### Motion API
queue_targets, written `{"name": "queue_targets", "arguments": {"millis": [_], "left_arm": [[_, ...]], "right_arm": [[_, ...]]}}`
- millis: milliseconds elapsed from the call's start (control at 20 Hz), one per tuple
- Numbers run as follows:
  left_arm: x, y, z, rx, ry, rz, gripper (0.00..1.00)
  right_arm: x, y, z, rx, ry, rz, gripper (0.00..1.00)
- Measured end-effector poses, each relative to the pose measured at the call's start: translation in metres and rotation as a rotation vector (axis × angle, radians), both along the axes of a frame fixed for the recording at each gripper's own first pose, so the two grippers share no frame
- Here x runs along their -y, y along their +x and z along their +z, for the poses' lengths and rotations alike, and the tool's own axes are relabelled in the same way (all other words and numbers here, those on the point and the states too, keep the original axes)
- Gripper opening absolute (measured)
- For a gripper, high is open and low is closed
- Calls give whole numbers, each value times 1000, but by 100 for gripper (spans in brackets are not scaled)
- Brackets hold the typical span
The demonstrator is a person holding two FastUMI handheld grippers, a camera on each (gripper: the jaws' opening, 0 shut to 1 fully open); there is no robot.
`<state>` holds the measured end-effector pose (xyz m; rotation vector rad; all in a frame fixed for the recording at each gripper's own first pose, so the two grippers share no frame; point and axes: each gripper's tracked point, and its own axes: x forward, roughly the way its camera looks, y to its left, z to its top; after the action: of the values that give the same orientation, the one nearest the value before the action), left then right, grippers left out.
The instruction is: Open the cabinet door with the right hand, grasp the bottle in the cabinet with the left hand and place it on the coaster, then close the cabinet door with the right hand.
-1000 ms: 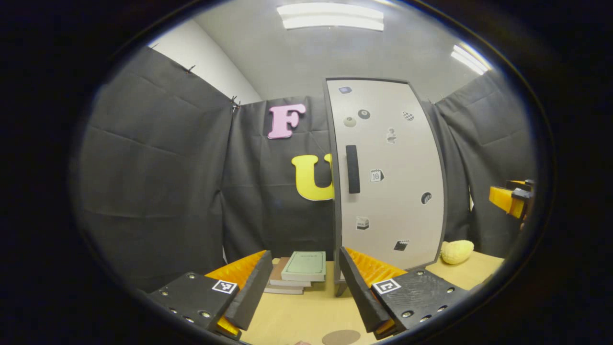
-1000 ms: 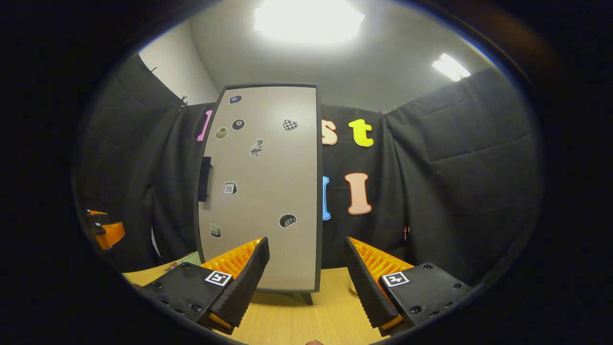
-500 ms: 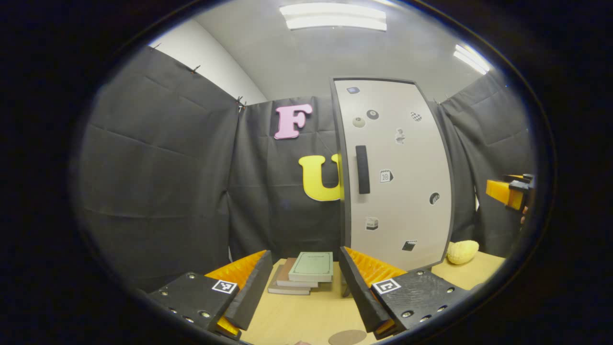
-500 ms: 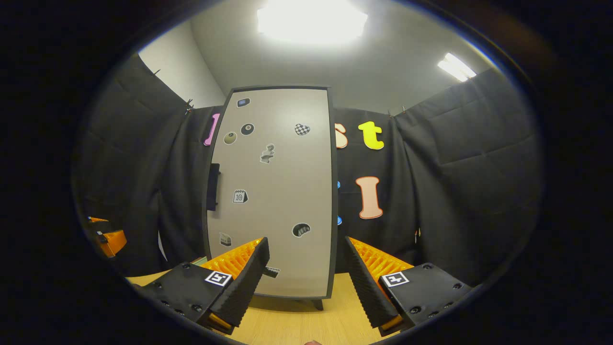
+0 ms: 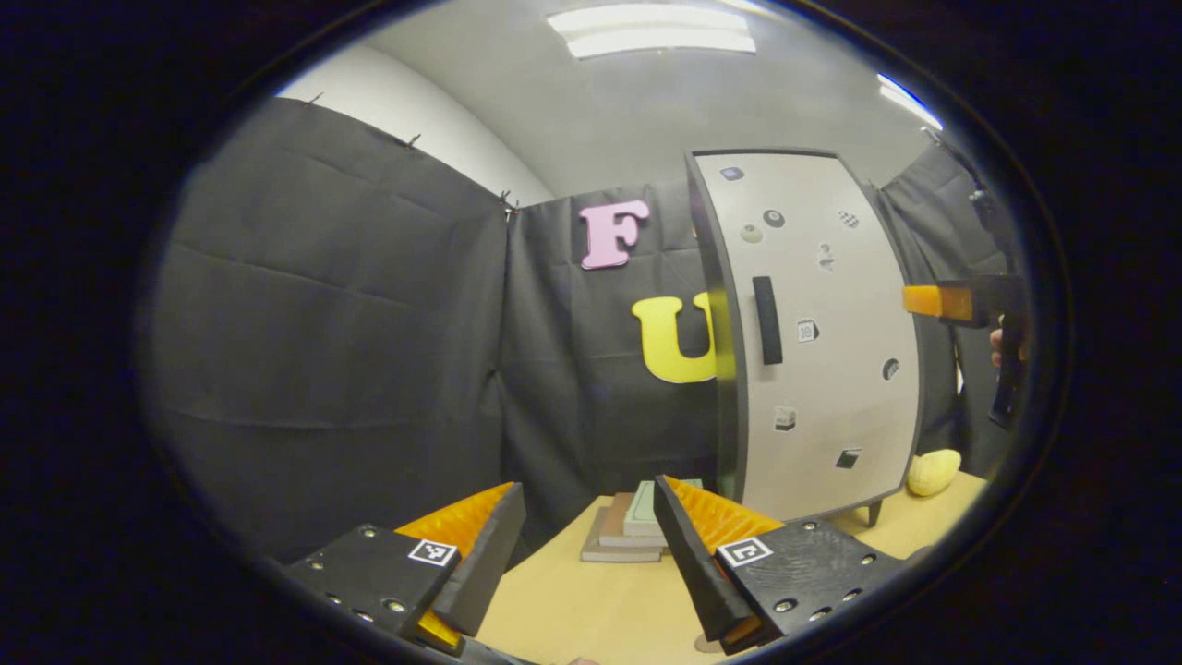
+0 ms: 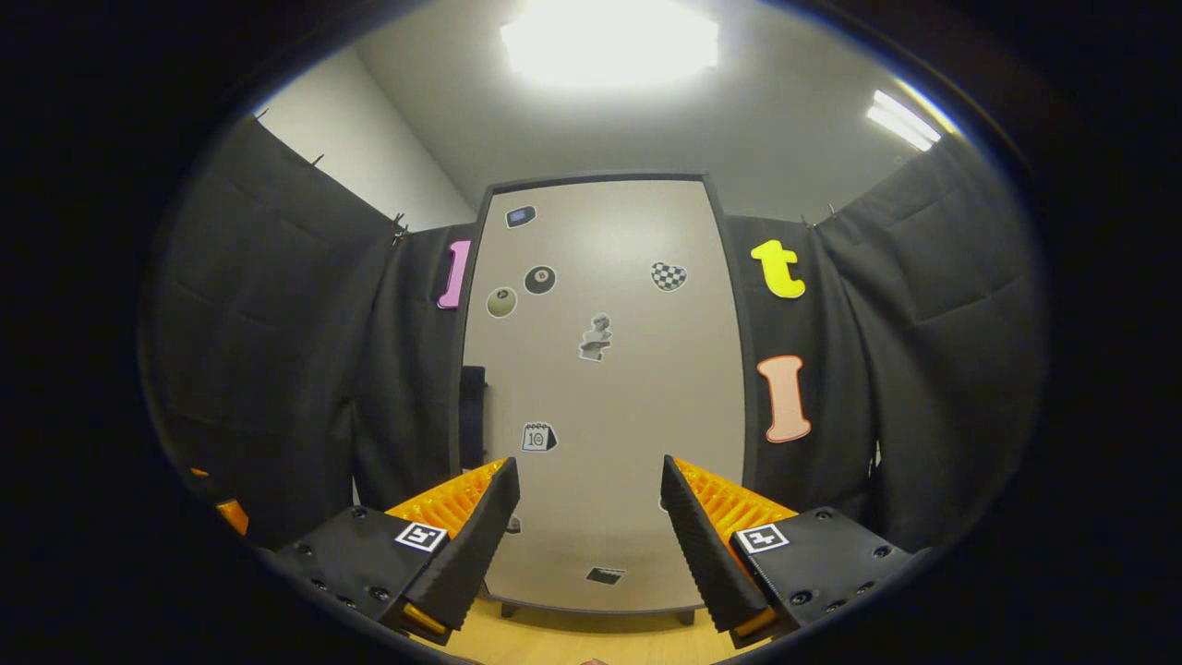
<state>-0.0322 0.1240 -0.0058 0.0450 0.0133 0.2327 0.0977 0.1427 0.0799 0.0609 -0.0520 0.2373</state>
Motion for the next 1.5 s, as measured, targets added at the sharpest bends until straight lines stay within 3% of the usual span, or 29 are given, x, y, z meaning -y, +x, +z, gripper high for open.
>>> {"name": "queue_targets", "arguments": {"millis": [300, 550, 1200, 1400, 1450, 1500], "left_arm": [[-53, -23, -8, -19, 12, 103, 87], [-84, -37, -19, -41, 13, 158, 84], [-138, -49, -40, -90, 11, 235, 84], [-146, -52, -41, -90, 7, 242, 84], [-147, -52, -39, -87, 8, 241, 84], [-148, -52, -38, -85, 10, 242, 84]], "right_arm": [[-58, 32, 8, -29, 15, 69, 98], [-92, 58, 7, -45, -1, 77, 98], [-160, 120, -3, -89, -47, 84, 99], [-170, 135, -12, -149, -53, 76, 88], [-171, 137, -15, -168, -48, 75, 75], [-172, 139, -18, -184, -47, 67, 67]]}}
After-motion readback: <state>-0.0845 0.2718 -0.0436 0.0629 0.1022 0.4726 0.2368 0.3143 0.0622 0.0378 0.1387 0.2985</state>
